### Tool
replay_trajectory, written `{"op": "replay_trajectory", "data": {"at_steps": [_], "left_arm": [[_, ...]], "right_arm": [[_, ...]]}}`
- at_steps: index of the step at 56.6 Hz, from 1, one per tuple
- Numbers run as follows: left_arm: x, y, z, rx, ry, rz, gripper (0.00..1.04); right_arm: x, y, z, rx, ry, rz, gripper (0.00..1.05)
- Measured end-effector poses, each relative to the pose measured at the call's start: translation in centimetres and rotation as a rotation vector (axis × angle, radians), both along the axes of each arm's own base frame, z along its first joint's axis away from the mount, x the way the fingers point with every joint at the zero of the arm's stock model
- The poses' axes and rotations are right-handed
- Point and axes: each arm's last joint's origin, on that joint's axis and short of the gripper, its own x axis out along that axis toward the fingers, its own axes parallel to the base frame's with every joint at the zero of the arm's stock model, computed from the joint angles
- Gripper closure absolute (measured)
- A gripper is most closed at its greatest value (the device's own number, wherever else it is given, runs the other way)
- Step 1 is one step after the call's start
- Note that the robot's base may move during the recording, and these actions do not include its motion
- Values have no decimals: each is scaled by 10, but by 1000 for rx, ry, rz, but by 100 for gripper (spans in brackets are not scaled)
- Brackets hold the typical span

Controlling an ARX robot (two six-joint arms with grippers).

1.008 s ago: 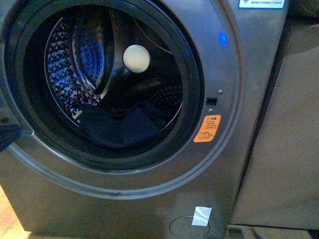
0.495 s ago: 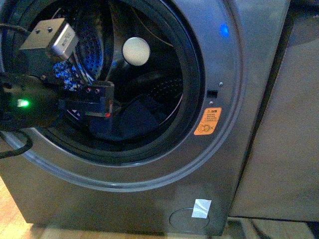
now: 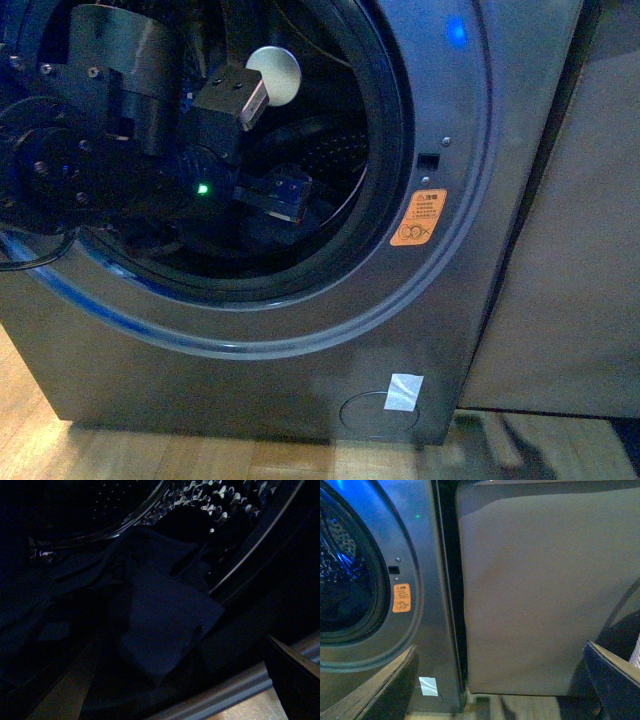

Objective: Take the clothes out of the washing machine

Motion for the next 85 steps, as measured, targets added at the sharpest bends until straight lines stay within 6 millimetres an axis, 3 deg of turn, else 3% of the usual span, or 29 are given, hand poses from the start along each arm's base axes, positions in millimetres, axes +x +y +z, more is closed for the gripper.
{"op": "replay_trajectory", "data": {"at_steps": [15,28,35,47,58,77,85], "left_arm": [[51,-2,-1,17,-24,97,7],[82,4,-4,7,-19,144,7],[93,7,-15,-7,24,162,7],[96,9,-41,-128,174,166,7],[95,8,-48,-200,225,205,7],[91,6,-58,-67,305,309,7],[89,7,-59,-25,287,314,35]], "right_arm": [[0,0,0,0,0,0,7],[0,0,0,0,0,0,7],[0,0,0,0,0,0,7],[0,0,0,0,0,0,7],[0,0,0,0,0,0,7],[0,0,0,0,0,0,7],[0,0,0,0,0,0,7]]}}
